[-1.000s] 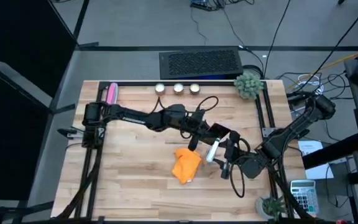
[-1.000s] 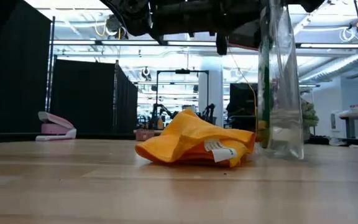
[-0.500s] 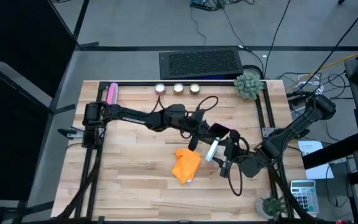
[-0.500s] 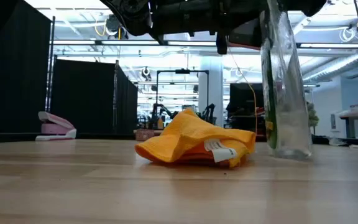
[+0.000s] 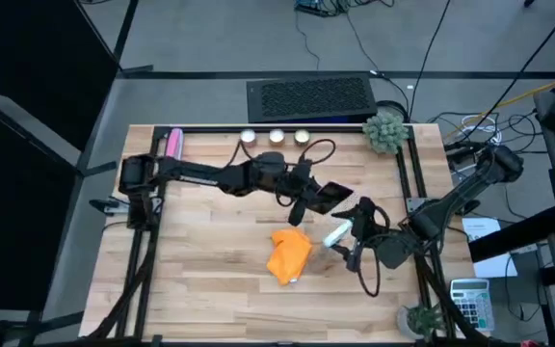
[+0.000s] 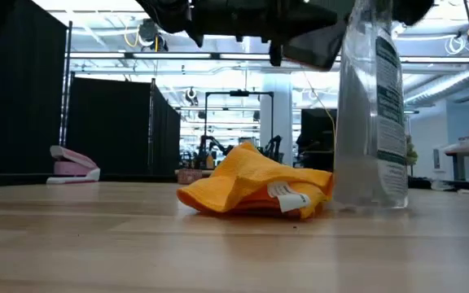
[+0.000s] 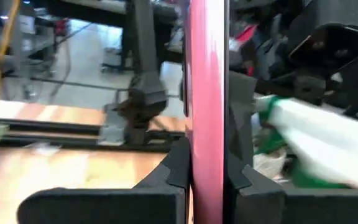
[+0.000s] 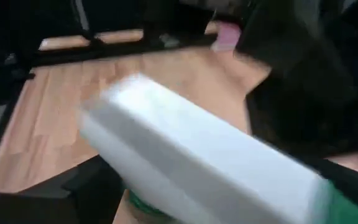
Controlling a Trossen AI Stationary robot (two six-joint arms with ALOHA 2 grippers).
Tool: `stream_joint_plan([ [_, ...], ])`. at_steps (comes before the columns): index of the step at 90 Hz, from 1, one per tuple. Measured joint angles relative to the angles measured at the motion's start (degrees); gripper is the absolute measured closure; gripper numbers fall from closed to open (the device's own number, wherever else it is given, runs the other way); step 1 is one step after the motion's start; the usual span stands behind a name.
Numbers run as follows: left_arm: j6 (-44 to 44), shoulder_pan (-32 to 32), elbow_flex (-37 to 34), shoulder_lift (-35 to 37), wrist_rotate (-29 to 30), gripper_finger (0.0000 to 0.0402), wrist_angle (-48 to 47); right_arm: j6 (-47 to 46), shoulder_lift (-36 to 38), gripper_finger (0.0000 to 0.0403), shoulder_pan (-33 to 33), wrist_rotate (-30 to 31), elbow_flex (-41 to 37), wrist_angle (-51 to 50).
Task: Apply microfiber cloth
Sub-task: Spray the front side of the pink cellphone using the spray bottle, then wipe the front side of the pink cellphone using the orange microfiber cloth
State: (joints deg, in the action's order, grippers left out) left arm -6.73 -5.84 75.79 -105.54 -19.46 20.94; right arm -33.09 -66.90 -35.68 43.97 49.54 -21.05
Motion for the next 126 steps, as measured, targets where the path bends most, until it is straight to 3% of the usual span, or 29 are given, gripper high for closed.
stream_joint_plan([
  [27,4.54,-0.08,-0.09,3.39,3.6,0.0389,-11.63,-11.7,3.0,0.0051,-0.85,-14.23,-0.33,-10.23],
  [46,4.67,-0.01,0.04,4.53,3.56,0.0389,-13.55,-14.31,4.34,0.0051,-0.79,-17.89,-0.12,-10.5],
  [59,5.74,-0.03,-0.04,6.15,3.92,0.0389,-17.9,-21.67,4.54,0.0051,-0.74,-26.0,2.57,-22.81],
  [66,7.83,-0.02,0.01,8.13,8.17,0.0389,-23.14,-27.37,4.53,0.0051,-1.06,-28.84,4.61,-30.13],
  [73,9.01,0.09,-0.05,11.53,13.98,0.0389,-32.56,-31.91,4.55,0.0051,-3.5,-29.09,5.81,-29.23],
  [84,8.96,1.28,-0.49,17.98,20.36,0.0389,-44.35,-36.96,2.49,0.0051,-10.48,-24.42,5.55,-21.8],
  [96,5.72,4.1,-3.85,25.24,21.83,0.0389,-50.33,-42.78,-5.98,0.0051,-18.24,-14.78,5.0,-10.32],
  [104,1.96,6.17,-8.51,29.88,22.15,0.0389,-49.26,-41.36,-13.34,0.0051,-20.8,-8.77,5.0,2.27],
  [112,-2.76,8.84,-14.31,34.43,22.9,0.0389,-45.52,-34.24,-21.21,0.0051,-20.35,-2.24,5.03,14.81],
  [126,-10.47,13.45,-24.86,38.26,23.32,0.0389,-33.89,-26.91,-29.9,0.0051,-16.56,2.73,5.0,20.31],
])
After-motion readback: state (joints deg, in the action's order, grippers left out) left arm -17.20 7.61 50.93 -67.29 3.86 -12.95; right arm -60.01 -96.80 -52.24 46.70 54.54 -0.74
